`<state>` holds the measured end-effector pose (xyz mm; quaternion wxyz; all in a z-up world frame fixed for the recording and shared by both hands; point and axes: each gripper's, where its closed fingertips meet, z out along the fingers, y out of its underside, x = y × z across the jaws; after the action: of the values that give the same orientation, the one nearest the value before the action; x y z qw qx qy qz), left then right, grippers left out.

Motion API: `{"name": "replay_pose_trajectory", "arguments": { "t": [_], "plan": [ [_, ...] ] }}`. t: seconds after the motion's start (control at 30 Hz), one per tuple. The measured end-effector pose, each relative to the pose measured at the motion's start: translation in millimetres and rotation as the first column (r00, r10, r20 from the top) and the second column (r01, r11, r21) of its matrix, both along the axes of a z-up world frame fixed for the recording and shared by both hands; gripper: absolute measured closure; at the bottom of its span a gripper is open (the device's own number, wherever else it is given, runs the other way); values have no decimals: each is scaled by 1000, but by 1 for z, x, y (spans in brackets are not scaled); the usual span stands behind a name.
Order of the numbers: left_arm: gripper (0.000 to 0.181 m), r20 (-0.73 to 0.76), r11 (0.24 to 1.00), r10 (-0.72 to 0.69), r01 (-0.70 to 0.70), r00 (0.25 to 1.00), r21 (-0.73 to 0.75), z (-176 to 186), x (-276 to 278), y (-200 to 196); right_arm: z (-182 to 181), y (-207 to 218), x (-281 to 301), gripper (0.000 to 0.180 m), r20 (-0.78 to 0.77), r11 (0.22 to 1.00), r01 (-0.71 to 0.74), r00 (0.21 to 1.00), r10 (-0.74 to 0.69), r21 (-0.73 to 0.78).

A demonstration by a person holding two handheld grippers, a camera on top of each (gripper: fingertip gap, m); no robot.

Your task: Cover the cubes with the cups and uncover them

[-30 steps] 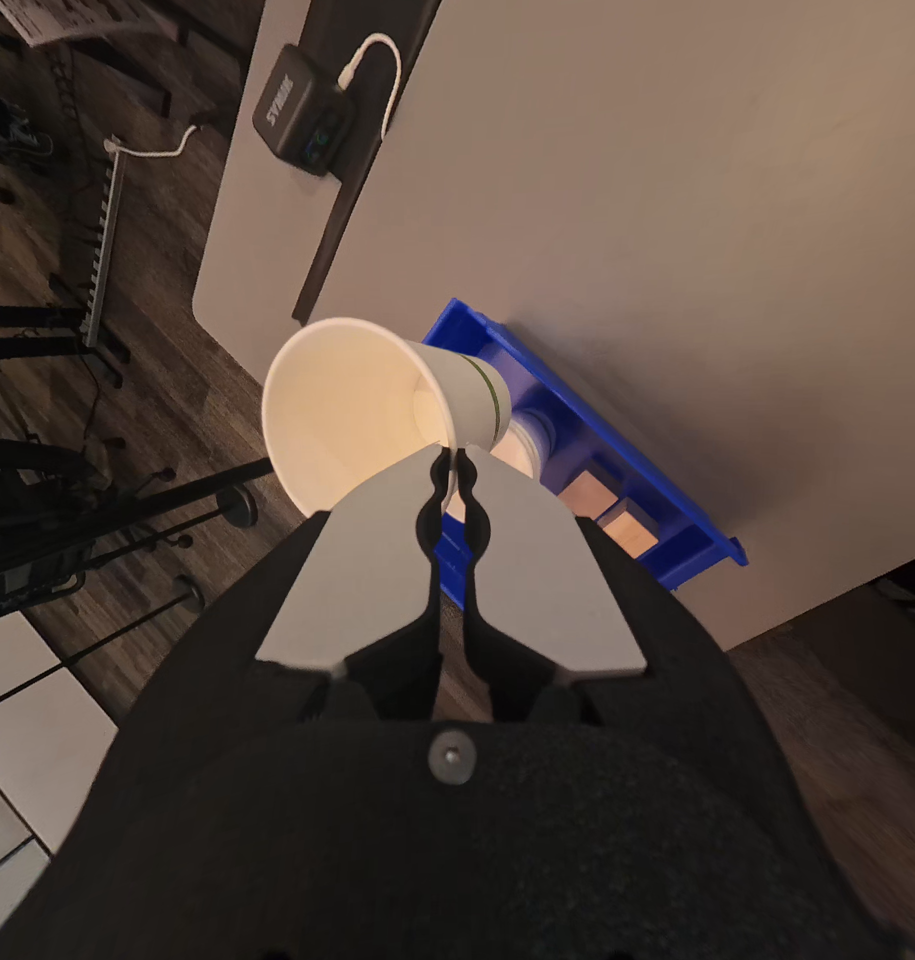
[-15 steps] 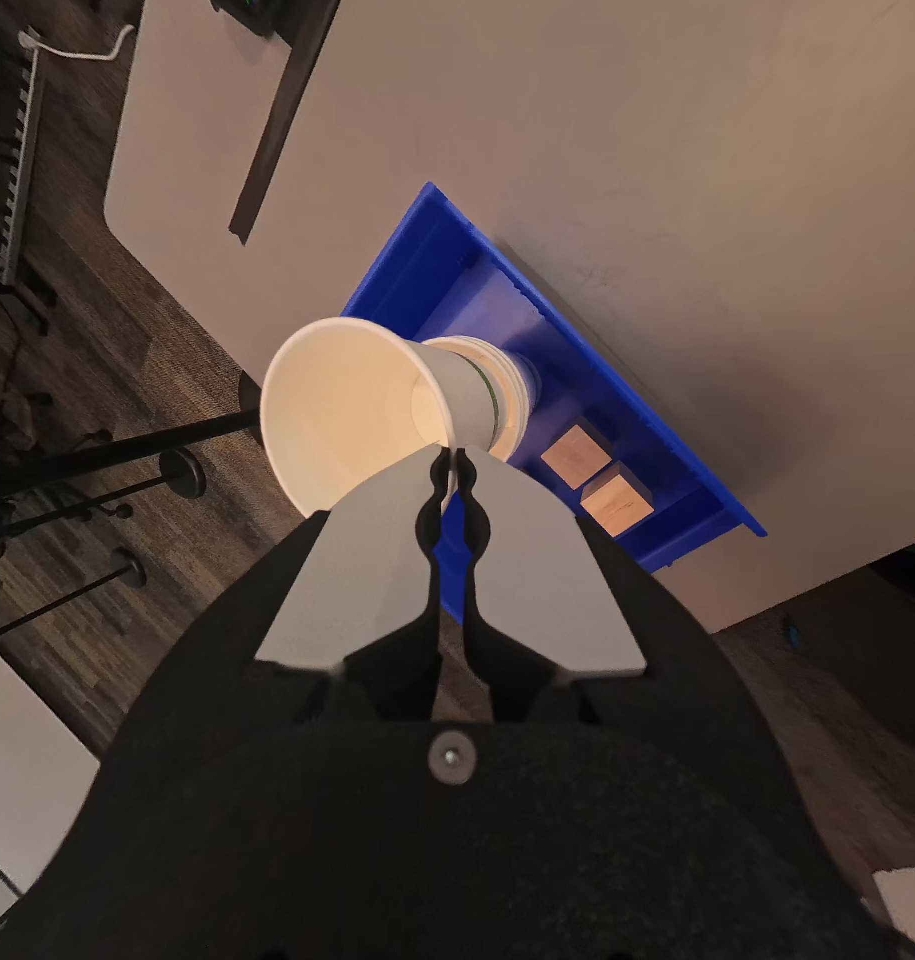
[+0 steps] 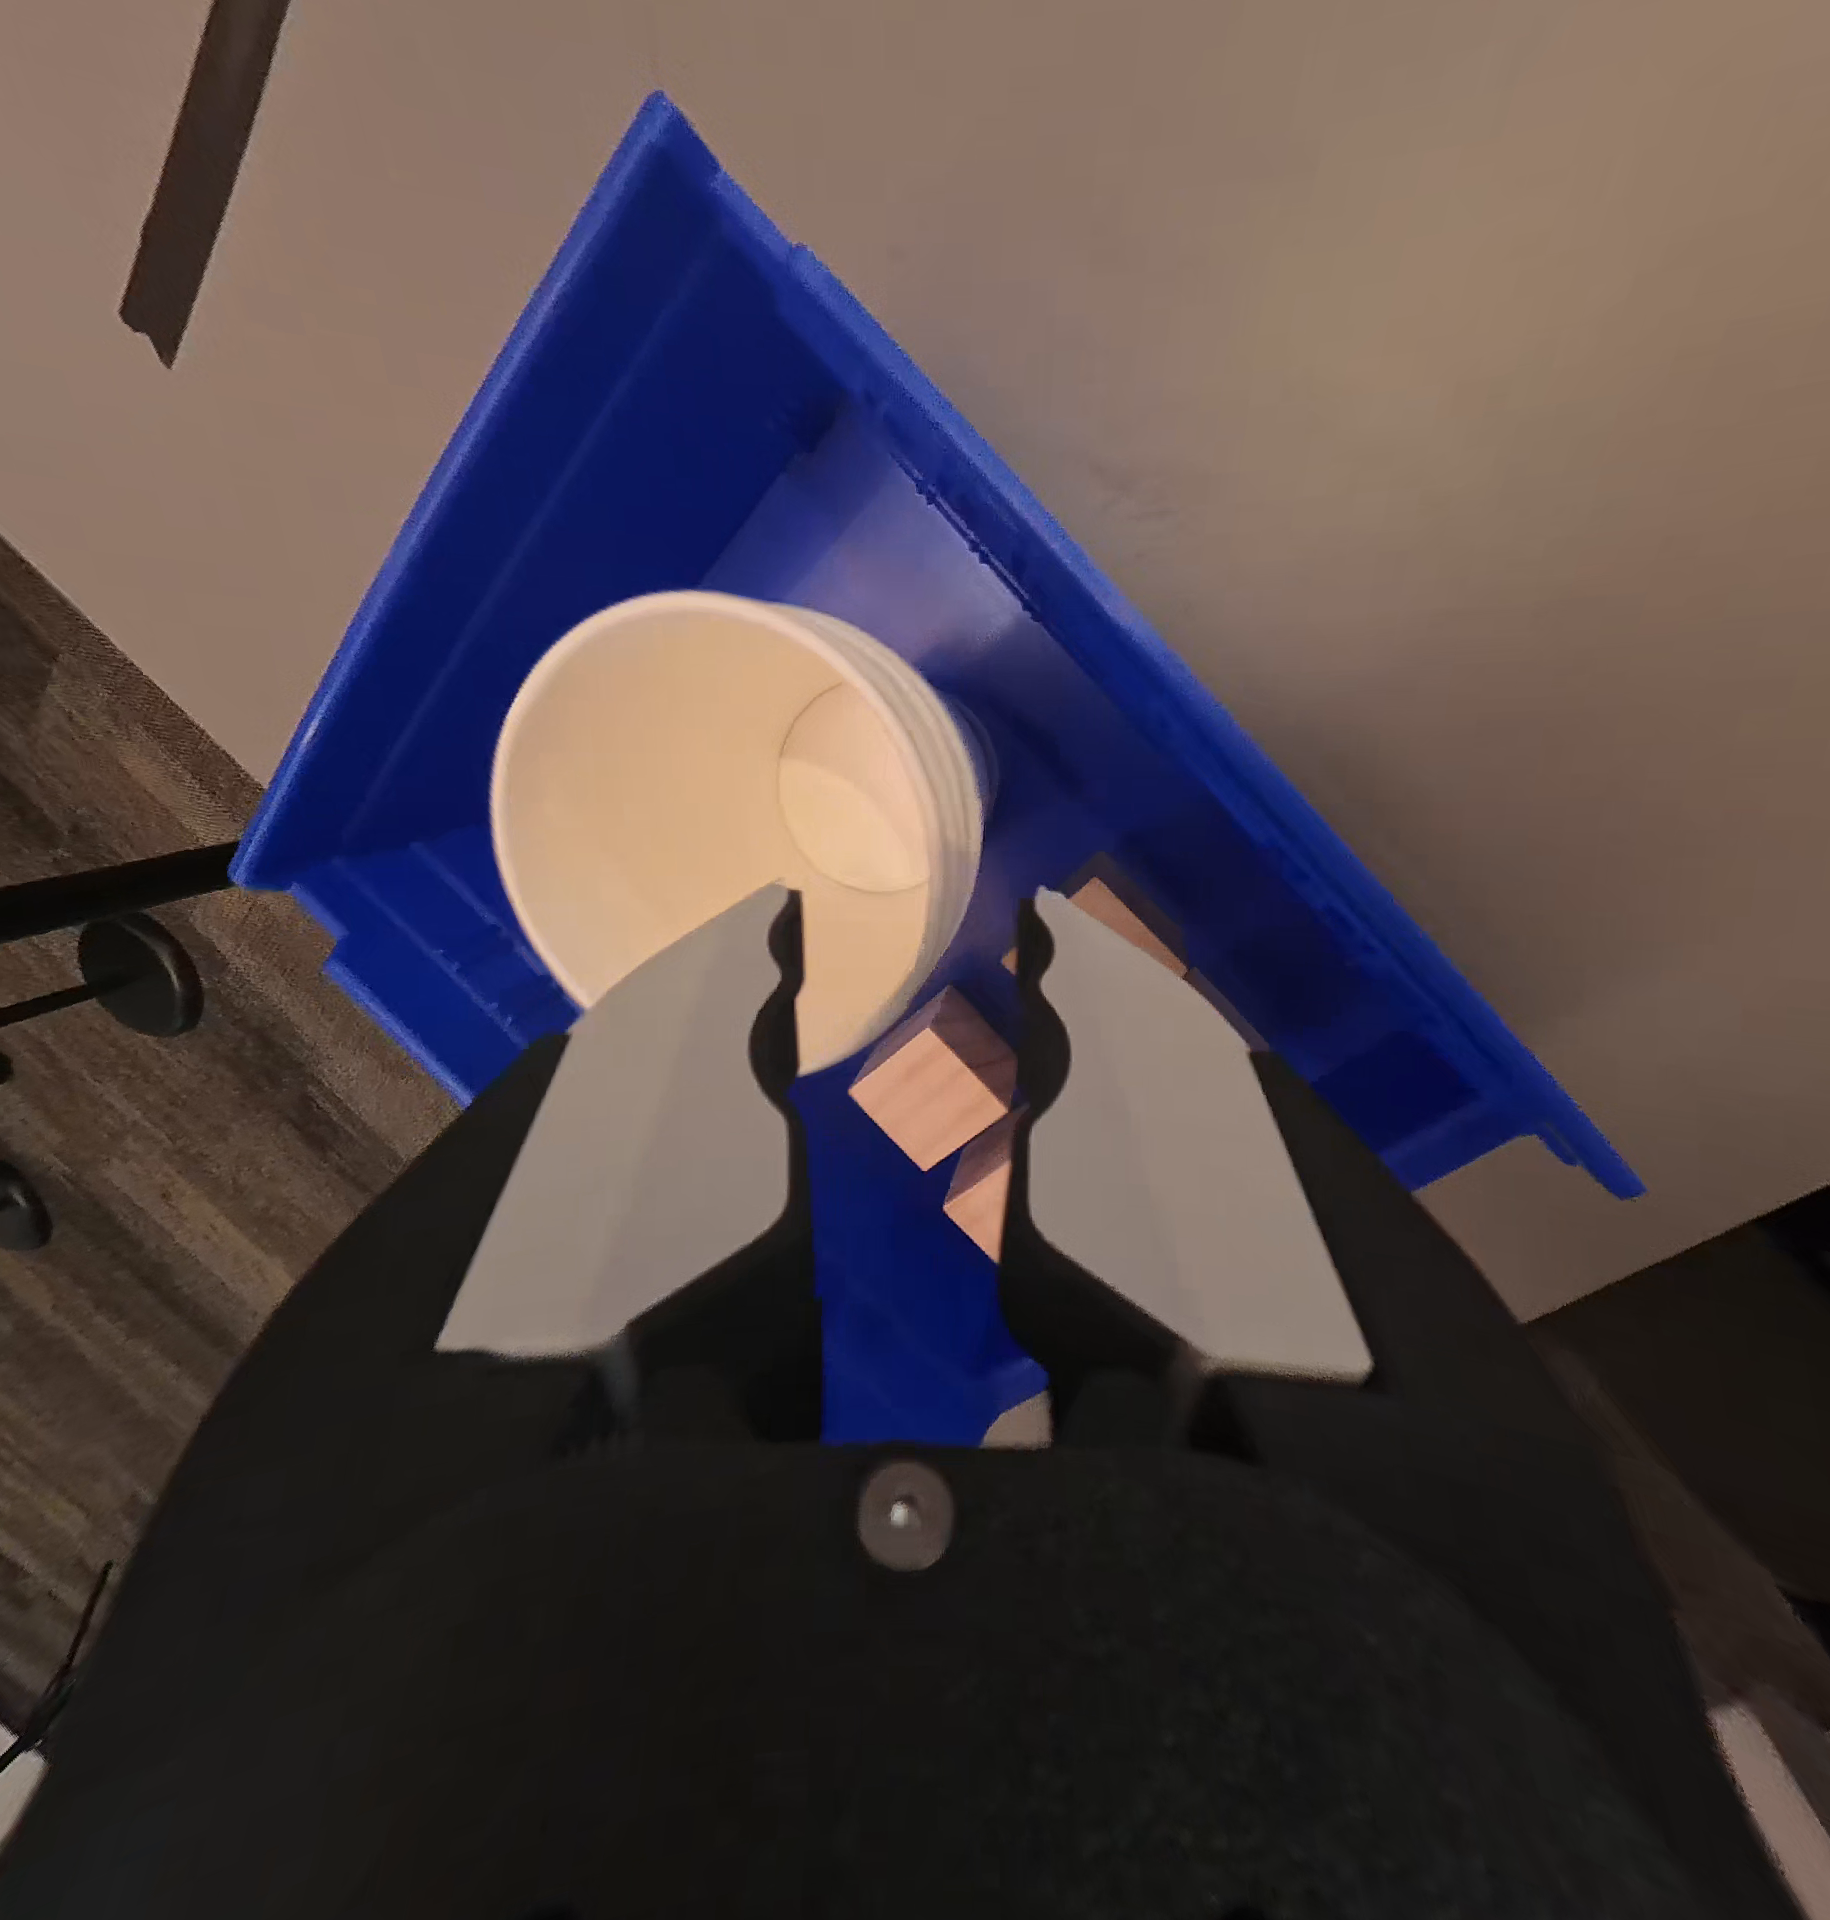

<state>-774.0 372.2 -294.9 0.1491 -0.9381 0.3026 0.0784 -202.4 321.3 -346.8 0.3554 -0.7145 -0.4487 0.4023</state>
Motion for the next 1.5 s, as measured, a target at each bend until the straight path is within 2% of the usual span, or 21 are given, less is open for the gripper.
{"name": "replay_pose_trajectory", "arguments": {
  "t": [0.03,0.17,0.27,0.33,0.5,0.7,0.83,0.93,1.0,1.17,1.5],
  "plan": [
    [137,8,1000,4,-4,1000,19,4,-3,-1,1,0,0,115,-3,1000,2,1000,-2,2],
    [118,54,992,17,-24,998,123,37,-19,-5,3,1,0,115,-17,1000,2,1000,-2,6],
    [116,64,987,2,-12,998,160,54,-29,-19,3,0,-3,114,-31,1000,-9,999,10,2],
    [116,81,989,8,-20,997,150,52,-34,-31,2,0,-6,114,-35,1000,-14,999,14,-1],
    [119,92,991,47,-58,995,123,25,-46,-59,-1,-1,-9,114,-28,1000,-25,999,25,-6],
    [122,150,956,224,-247,963,159,-11,-40,-82,3,-1,-9,114,-25,1000,-20,999,20,0],
    [126,305,846,430,-497,850,192,-19,-26,-95,3,0,-11,114,-26,1000,-21,999,21,-6],
    [120,380,781,514,-603,769,164,-27,-14,-104,3,0,-17,114,-23,999,-37,999,37,-10],
    [120,398,760,546,-636,737,136,-34,-5,-107,4,-1,-21,112,-18,999,-49,999,49,-10],
    [116,304,731,644,-682,702,25,-64,2,-114,8,-4,-23,111,-2,998,-66,998,66,-2],
    [116,200,720,689,-689,696,-84,-93,11,-104,10,-8,-16,110,-9,999,-55,998,55,1]
  ]
}}
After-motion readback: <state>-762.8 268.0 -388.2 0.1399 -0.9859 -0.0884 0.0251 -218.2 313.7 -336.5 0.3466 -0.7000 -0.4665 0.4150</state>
